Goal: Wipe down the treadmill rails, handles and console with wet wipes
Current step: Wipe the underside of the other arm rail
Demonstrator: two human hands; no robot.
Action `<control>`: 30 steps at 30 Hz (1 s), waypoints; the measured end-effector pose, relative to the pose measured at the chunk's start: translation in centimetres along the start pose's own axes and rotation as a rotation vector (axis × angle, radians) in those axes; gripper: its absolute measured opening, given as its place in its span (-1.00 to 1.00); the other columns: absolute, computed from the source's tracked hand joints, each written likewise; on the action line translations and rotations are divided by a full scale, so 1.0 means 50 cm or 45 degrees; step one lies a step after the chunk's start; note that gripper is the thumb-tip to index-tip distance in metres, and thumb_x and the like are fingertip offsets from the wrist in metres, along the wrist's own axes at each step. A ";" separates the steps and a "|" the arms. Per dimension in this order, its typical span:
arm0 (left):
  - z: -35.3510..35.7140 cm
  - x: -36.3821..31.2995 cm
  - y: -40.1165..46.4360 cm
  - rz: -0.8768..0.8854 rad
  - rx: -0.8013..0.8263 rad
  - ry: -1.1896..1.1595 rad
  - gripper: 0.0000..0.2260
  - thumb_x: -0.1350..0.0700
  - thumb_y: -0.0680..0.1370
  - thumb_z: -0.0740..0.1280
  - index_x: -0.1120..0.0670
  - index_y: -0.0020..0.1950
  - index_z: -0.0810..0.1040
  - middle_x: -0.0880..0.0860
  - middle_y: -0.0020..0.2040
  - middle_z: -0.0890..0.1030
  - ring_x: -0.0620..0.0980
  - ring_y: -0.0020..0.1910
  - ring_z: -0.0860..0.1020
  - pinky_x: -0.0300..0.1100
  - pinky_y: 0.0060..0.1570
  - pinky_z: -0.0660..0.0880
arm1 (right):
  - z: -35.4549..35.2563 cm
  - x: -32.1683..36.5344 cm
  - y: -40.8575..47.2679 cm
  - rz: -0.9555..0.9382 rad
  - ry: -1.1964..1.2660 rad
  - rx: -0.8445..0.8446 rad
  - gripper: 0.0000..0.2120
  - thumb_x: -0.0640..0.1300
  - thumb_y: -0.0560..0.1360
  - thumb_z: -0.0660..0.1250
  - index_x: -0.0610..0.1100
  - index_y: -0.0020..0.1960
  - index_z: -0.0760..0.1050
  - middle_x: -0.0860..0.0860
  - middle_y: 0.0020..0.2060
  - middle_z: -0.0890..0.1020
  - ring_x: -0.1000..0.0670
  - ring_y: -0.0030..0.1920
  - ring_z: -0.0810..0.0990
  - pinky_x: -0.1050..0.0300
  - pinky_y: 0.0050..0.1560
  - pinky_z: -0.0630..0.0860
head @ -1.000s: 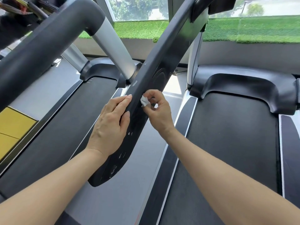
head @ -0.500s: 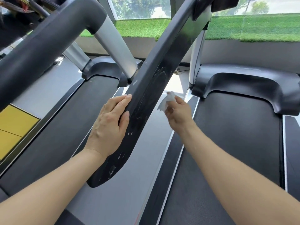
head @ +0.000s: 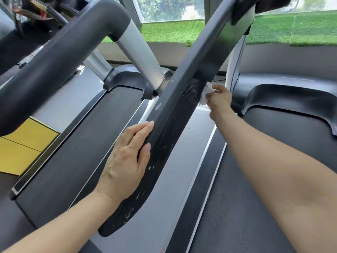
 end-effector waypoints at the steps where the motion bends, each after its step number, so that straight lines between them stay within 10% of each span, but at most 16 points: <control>1: 0.000 0.000 0.000 -0.001 0.000 -0.001 -0.58 -0.01 0.61 0.06 0.02 0.46 0.32 -0.15 0.32 0.36 -0.26 0.32 0.31 -0.43 0.36 0.16 | 0.004 0.007 0.000 -0.022 -0.011 0.015 -0.79 -0.39 0.48 0.26 -0.09 -0.13 0.48 -0.07 -0.15 0.57 -0.04 -0.18 0.53 0.20 -0.23 0.49; 5: 0.000 -0.001 0.000 -0.008 0.005 0.015 -0.58 -0.02 0.61 0.06 -0.01 0.46 0.31 -0.19 0.32 0.33 -0.30 0.30 0.29 -0.52 0.32 0.12 | 0.017 0.024 -0.005 -0.088 -0.031 0.086 -0.75 -0.33 0.51 0.25 -0.04 -0.25 0.46 0.01 -0.37 0.47 0.04 -0.40 0.40 0.31 -0.49 0.31; 19: -0.001 -0.002 -0.001 -0.017 -0.004 0.037 -0.63 0.11 0.63 0.15 0.03 0.45 0.34 -0.11 0.31 0.38 -0.22 0.30 0.31 -0.57 0.29 0.06 | 0.035 0.046 -0.128 -0.473 -0.180 0.373 -0.69 -0.42 0.48 0.26 -0.06 -0.28 0.52 0.00 -0.34 0.52 0.04 -0.31 0.48 0.31 -0.36 0.44; 30: -0.003 -0.006 0.001 -0.031 -0.013 0.021 -0.61 0.12 0.61 0.15 0.05 0.45 0.34 -0.06 0.34 0.39 -0.08 0.33 0.35 -0.25 0.31 0.24 | 0.038 -0.054 -0.276 -0.498 -0.268 0.404 -0.75 -0.39 0.49 0.25 -0.09 -0.19 0.57 -0.14 -0.08 0.60 0.05 -0.17 0.52 0.38 -0.14 0.46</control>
Point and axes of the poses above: each hand's wrist, its own y-axis towards the middle knuckle, its own z-axis out of the palm, x = y × z, the point moved 5 cm from there along y, towards the middle knuckle
